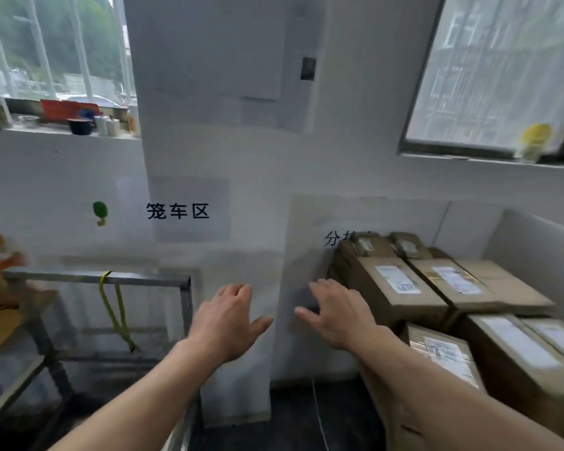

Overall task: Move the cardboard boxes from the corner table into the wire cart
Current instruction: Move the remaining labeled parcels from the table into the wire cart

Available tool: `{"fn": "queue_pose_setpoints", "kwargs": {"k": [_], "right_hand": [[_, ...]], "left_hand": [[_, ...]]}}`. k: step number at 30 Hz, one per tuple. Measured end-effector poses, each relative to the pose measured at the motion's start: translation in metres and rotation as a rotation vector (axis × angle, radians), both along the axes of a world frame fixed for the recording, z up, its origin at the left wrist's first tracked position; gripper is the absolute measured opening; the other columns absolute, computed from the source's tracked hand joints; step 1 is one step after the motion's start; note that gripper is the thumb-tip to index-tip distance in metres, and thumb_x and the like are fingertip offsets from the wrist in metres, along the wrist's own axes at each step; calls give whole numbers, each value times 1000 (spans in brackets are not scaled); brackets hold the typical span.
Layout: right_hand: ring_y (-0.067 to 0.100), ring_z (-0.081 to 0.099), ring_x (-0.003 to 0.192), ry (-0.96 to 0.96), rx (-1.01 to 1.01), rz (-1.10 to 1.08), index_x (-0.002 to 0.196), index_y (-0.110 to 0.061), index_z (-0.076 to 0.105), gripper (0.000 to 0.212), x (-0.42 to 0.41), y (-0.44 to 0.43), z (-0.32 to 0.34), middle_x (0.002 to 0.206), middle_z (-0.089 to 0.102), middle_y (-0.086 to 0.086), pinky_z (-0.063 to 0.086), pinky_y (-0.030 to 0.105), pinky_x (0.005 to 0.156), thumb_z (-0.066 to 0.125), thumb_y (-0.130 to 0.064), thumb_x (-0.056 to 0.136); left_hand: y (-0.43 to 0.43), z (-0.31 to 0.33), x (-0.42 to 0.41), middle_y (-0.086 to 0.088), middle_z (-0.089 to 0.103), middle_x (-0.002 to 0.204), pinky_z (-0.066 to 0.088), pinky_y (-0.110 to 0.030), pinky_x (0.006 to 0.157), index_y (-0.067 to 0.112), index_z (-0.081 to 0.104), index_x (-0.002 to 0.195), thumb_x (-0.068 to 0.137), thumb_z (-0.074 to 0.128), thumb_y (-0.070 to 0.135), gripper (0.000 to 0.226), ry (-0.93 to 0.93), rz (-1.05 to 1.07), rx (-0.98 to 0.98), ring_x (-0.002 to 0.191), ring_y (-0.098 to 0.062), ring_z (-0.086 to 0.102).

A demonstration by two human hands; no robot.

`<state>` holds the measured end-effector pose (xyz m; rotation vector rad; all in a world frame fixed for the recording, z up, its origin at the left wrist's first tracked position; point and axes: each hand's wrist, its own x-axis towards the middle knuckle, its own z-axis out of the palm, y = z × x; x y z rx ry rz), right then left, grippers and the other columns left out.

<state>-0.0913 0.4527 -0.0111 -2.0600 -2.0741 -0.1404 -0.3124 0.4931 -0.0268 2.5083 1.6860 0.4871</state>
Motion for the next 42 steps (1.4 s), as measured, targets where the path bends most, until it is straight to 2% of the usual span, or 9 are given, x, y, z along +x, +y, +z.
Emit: {"fn": "queue_pose_setpoints", "kwargs": {"k": [6, 11, 15, 19, 25, 29, 33, 37, 42], "right_hand": [[24, 49, 133, 40, -32, -244, 137, -20, 55, 64, 61, -68, -14, 140, 57, 4, 43, 47, 106, 47, -66, 93], [20, 53, 131, 76, -20, -412, 136, -24, 57, 59, 111, -123, -27, 141, 59, -1, 45, 40, 105, 50, -65, 94], [18, 53, 132, 122, -73, -504, 144, -25, 51, 63, 150, -154, -40, 148, 53, -4, 47, 38, 102, 47, -65, 96], [16, 55, 125, 159, -117, -572, 144, -24, 50, 64, 185, -167, -57, 143, 56, -6, 49, 33, 92, 47, -65, 96], [10, 60, 110, 273, -139, -539, 146, -36, 46, 58, 230, -167, -89, 132, 60, -12, 45, 23, 70, 50, -64, 95], [5, 60, 88, 334, -160, -563, 122, -34, 57, 43, 257, -158, -106, 110, 64, -15, 53, 25, 69, 53, -66, 93], [3, 60, 73, 384, -170, -587, 102, -33, 55, 36, 275, -150, -119, 90, 58, -19, 46, 17, 55, 55, -67, 91], [2, 63, 73, 458, -186, -572, 99, -33, 56, 35, 283, -143, -132, 91, 62, -17, 46, 16, 53, 57, -67, 90], [2, 61, 84, 589, -205, -553, 115, -30, 57, 44, 284, -136, -140, 112, 67, -12, 48, 19, 63, 61, -65, 89]], "left_hand": [[-27, -12, 64, -1, 48, 147, 45, -40, 97, 21, 41, 145, 90, 49, 68, 72, -50, -199, -67, 130, -24, 48], [-42, -27, 117, 0, 39, 156, 39, -40, 108, 19, 33, 154, 92, 49, 68, 81, -95, -309, -149, 140, -21, 40], [-54, -40, 158, 1, 37, 158, 41, -40, 108, 22, 31, 155, 91, 47, 71, 83, -103, -371, -221, 141, -20, 41], [-61, -52, 196, -1, 37, 158, 40, -39, 108, 21, 30, 155, 91, 47, 71, 83, -104, -389, -281, 141, -21, 41], [-71, -71, 249, -3, 38, 157, 39, -38, 109, 19, 32, 155, 93, 49, 67, 80, -75, -361, -388, 140, -23, 42], [-71, -81, 277, -3, 47, 150, 42, -36, 102, 19, 41, 149, 93, 50, 65, 73, -81, -307, -445, 134, -23, 47], [-72, -90, 298, -2, 52, 143, 34, -27, 86, 21, 48, 142, 94, 53, 60, 62, -102, -275, -489, 124, -18, 52], [-73, -96, 313, -2, 55, 137, 36, -25, 83, 18, 50, 140, 94, 56, 57, 60, -119, -235, -532, 114, -16, 53], [-72, -100, 328, 1, 64, 120, 54, -35, 88, 20, 57, 128, 93, 60, 52, 48, -139, -207, -608, 101, -16, 61]]}}
